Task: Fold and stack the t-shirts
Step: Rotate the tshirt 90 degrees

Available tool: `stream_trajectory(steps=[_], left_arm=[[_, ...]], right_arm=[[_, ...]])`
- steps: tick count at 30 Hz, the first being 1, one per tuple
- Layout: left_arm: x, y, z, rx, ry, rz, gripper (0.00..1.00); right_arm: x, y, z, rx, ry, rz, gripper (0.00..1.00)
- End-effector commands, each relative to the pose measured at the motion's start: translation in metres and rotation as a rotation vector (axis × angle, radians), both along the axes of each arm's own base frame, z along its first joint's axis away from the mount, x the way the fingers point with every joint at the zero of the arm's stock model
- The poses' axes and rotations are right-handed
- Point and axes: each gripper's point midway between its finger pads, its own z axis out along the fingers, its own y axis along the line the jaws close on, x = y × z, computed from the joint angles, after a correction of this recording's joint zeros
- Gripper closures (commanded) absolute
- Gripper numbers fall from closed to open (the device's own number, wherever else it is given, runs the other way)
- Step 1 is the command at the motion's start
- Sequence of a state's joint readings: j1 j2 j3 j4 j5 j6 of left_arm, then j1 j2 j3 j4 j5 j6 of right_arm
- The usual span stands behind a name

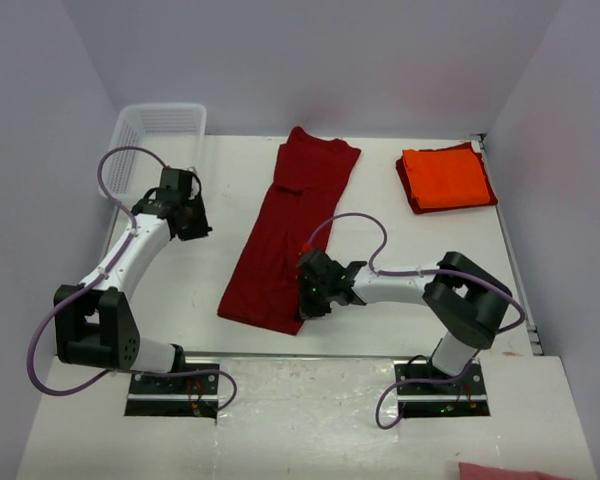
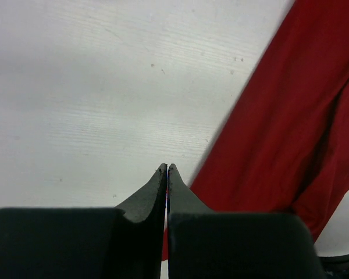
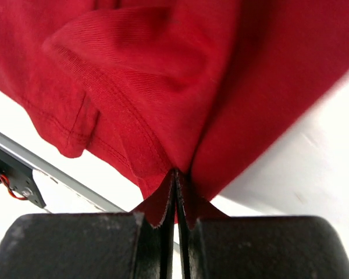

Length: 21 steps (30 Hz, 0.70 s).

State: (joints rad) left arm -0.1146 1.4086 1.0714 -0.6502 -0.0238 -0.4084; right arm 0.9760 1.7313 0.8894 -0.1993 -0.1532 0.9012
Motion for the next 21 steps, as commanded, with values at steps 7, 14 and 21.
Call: stream_trajectory(steps=[7, 14, 21], left_arm=[[0.003, -0.045, 0.011, -0.077, -0.058, -0.148, 1.00], [0.000, -0.103, -0.003, -0.093, -0.015, -0.335, 1.00], [0.011, -0.178, -0.006, -0.248, -0.032, -0.573, 1.00]], right_arm=[[-0.061, -0.130, -0.047, -0.324, 0.111, -0.217, 1.00], [-0.071, -0.153, -0.033, -0.297, 0.097, -0.320, 1.00], [-0.070, -0.166, -0.018, -0.308, 0.056, -0.376, 1.00]])
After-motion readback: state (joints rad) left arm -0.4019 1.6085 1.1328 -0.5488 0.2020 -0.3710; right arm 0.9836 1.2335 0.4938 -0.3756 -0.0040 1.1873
